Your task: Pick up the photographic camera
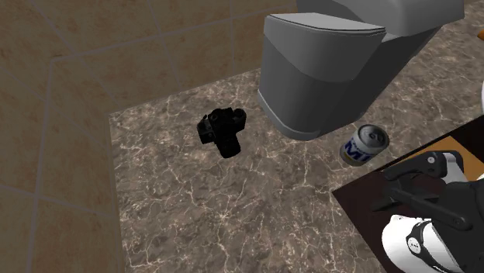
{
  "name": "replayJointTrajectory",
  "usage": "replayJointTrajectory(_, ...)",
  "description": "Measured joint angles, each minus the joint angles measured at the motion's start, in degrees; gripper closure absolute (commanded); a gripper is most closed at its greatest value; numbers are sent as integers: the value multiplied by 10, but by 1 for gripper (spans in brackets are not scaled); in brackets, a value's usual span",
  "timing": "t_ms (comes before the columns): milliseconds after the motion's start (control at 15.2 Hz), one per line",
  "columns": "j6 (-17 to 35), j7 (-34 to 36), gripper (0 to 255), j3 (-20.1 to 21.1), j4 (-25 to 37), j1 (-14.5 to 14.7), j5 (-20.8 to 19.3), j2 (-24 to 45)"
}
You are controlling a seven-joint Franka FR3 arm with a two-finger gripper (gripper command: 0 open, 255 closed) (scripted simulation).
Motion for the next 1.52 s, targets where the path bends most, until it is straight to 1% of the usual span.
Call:
replayJointTrajectory(198, 13, -17, 0, -12, -7, -3, -7, 6)
replayJointTrajectory(462, 57, -77, 0, -56, -26, -13, -29, 33)
replayJointTrajectory(924, 136, -190, 0, -138, -19, -25, -57, 119)
replayJointTrajectory(1254, 185, -273, 0, -196, 9, -25, -57, 196)
replayJointTrajectory(1386, 208, -307, 0, -218, 22, -23, -49, 234)
replayJointTrajectory(1518, 225, -347, 0, -242, 48, -19, -35, 280)
